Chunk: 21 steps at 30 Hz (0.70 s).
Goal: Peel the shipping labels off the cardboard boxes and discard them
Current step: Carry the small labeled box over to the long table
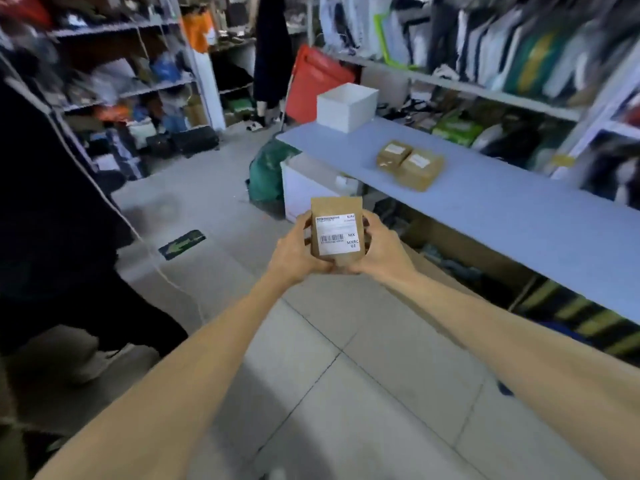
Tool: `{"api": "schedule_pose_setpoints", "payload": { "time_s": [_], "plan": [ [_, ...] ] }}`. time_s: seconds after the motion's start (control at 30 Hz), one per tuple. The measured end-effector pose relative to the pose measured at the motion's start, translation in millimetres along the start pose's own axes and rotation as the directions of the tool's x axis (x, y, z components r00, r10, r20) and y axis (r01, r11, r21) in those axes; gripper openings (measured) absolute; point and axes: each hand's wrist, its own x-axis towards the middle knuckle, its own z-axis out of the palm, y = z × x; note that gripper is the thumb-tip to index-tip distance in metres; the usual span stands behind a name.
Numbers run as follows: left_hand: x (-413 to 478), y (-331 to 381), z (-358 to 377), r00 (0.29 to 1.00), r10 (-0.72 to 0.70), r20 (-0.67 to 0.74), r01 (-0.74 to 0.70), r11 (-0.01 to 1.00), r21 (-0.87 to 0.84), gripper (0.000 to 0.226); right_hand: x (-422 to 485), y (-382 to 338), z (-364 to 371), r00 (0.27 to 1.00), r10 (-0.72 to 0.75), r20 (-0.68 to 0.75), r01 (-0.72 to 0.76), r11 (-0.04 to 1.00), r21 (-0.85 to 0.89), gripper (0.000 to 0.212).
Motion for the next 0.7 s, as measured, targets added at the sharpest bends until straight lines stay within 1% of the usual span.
{"api": "schedule_pose_setpoints", "payload": {
  "time_s": [0.07, 0.17, 0.23, 0.33, 0.43, 0.5, 0.7],
  "plan": [
    [26.0, 12.9, 26.8, 0.993, 0.047, 0.110, -0.047, 0.999, -0.002, 0.106, -5.1, 19.2, -22.7, 0.994, 0.067, -0.091, -0.066, 0.998, 0.007, 0.101],
    [56.9, 27.8, 67.3, 0.963, 0.117, 0.244, -0.125, 0.992, 0.018, 0.108, -20.4, 40.6, -51.8, 0.955, 0.185, -0.232, -0.183, 0.983, 0.029, 0.104],
    [73.8, 38.8, 88.8, 0.929, 0.161, 0.333, -0.180, 0.983, 0.028, 0.111, -28.2, 50.1, -68.9, 0.918, 0.246, -0.312, -0.234, 0.969, 0.074, 0.104],
    [91.3, 57.4, 114.4, 0.856, 0.232, 0.462, -0.261, 0.965, -0.001, 0.109, -37.4, 59.7, -88.3, 0.853, 0.309, -0.421, -0.305, 0.949, 0.077, 0.100],
    [101.4, 70.8, 135.4, 0.802, 0.280, 0.528, -0.297, 0.953, -0.054, 0.104, -43.9, 68.7, -102.8, 0.794, 0.361, -0.489, -0.369, 0.926, 0.084, 0.095],
    [109.4, 74.3, 148.2, 0.768, 0.286, 0.573, -0.301, 0.951, -0.070, 0.103, -46.0, 73.7, -108.5, 0.762, 0.388, -0.519, -0.400, 0.912, 0.095, 0.096],
    [147.1, 90.3, 183.9, 0.713, 0.312, 0.628, -0.323, 0.941, -0.100, 0.106, -29.1, 93.7, -134.8, 0.703, 0.420, -0.574, -0.442, 0.890, 0.111, 0.102]
  ]
}}
